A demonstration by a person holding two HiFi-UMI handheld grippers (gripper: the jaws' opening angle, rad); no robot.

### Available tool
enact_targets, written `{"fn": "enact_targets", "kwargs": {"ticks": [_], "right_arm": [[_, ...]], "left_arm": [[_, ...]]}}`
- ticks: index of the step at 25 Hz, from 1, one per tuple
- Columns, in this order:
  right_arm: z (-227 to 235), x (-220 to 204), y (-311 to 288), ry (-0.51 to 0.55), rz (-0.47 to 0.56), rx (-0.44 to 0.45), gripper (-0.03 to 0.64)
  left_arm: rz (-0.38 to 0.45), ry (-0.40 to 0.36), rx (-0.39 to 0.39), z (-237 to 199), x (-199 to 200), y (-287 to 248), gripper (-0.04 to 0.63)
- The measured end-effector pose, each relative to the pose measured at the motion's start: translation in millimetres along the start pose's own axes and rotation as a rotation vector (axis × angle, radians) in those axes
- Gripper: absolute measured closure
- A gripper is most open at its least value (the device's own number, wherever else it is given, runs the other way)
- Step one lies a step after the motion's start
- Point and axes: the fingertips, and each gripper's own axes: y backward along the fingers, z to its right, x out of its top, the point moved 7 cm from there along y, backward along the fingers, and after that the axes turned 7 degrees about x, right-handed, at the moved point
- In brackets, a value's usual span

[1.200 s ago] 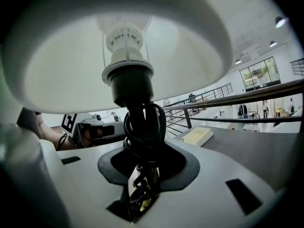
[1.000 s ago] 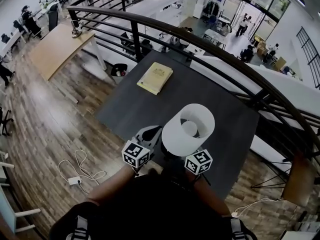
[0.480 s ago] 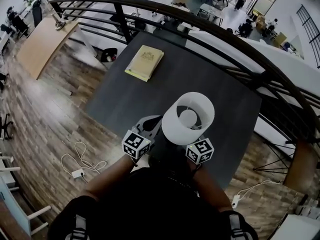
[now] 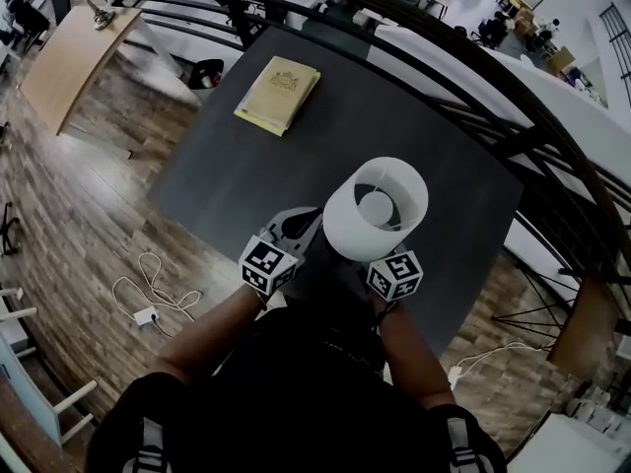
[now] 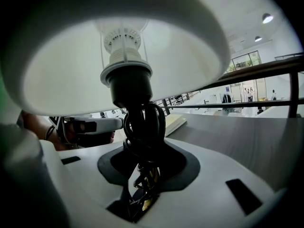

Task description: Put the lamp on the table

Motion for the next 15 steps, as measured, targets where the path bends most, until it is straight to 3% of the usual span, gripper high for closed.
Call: {"fn": "enact_targets", "kwargs": {"ticks": [15], "right_arm": [[48, -28, -19, 0.006, -0.043, -0.009, 0.503]], "left_arm": [[-0.051, 0.039, 0.034, -4, -24, -20, 0.586]]}}
